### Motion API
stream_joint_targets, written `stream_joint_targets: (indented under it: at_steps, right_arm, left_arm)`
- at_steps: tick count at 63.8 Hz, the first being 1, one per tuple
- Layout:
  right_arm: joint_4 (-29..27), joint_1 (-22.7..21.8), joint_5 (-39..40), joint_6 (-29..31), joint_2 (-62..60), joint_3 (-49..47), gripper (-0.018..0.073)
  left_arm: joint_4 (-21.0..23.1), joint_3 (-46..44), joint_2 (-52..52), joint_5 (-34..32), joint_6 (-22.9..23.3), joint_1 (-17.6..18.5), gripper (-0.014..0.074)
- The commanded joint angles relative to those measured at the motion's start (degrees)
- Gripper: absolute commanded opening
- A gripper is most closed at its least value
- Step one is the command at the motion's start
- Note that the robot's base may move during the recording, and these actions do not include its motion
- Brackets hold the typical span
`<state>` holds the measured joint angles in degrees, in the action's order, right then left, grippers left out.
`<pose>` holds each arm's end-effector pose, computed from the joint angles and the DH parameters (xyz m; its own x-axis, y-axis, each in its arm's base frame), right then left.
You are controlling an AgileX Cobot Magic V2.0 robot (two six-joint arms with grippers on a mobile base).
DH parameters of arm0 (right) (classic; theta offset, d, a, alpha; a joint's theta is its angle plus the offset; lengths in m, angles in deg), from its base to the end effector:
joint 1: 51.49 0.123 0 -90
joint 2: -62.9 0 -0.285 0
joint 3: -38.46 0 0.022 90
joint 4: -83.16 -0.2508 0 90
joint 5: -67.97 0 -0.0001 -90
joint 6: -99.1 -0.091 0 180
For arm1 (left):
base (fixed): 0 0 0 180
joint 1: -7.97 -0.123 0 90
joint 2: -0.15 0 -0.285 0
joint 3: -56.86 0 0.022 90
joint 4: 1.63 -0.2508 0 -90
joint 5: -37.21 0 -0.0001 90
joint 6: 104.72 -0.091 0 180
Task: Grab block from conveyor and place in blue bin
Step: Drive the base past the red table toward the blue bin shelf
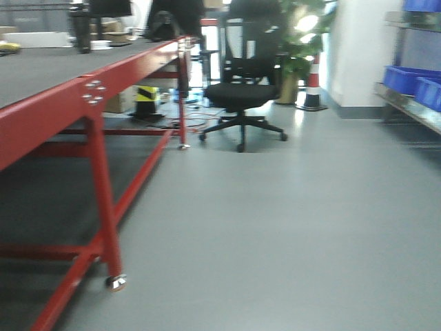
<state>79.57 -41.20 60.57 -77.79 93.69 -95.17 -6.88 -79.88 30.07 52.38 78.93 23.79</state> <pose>0.0839 0.0160 0.3546 0.0921 0.0247 -0.9954 -0.1873 0.9823 0.0071 0.0753 -0.0191 0.3614 0.0349 0.0158 -0.9993 0.2487 0.9683 0.0240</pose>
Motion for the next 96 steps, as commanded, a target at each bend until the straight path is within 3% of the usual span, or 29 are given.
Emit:
stream_joint_targets:
  at_steps: [1,96]
  right_arm:
    - [-0.1,0.1,1.0,0.1,-0.2,-0.5,-0.0162]
    - [-0.1,0.1,1.4,0.1,-0.2,-0.5,-0.0162]
  left_arm:
    - [-0.3,-0.4,-0.1,-1.1,-0.1,-0.2,-0.0111]
    - [-0.3,-0.4,-0.1,-1.2,-0.1,-0.2,-0.0111]
